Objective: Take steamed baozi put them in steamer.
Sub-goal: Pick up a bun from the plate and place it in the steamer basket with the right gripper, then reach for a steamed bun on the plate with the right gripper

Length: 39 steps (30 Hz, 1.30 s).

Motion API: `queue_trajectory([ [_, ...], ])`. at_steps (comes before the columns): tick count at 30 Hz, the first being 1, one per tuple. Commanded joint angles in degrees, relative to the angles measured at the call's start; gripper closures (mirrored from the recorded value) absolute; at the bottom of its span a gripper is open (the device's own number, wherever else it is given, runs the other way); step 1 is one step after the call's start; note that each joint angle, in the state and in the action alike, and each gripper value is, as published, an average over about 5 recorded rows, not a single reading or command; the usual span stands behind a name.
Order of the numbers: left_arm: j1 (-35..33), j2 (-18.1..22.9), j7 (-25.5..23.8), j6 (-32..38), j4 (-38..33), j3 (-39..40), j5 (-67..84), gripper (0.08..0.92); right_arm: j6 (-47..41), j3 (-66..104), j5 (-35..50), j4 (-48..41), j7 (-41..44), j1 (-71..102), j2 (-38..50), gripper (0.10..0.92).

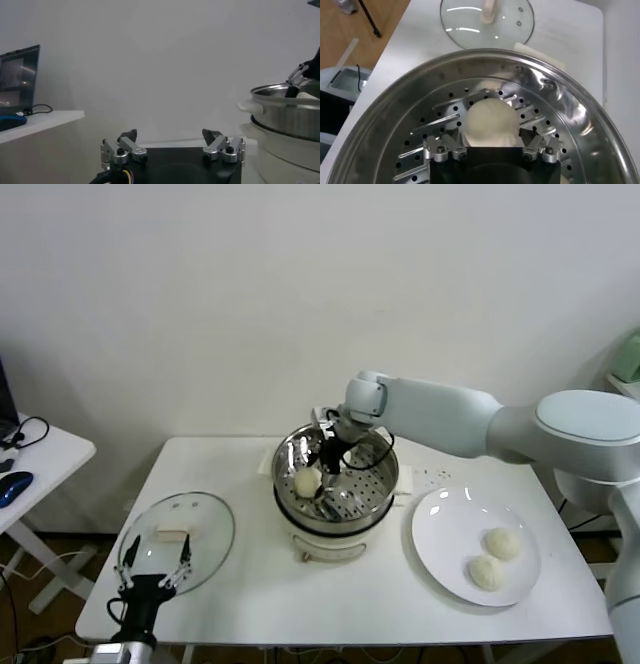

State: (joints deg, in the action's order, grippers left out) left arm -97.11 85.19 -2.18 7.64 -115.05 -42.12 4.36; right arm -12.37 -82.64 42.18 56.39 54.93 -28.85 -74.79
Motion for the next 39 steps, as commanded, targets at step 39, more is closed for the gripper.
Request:
queue_trajectory([
  [39,0.66,-2.52,0.69,-0.08,1.08,1.31,-1.44,0.177,9.18,13.82,-35.59,33.09,8.09,14.59,57.95,0.203],
])
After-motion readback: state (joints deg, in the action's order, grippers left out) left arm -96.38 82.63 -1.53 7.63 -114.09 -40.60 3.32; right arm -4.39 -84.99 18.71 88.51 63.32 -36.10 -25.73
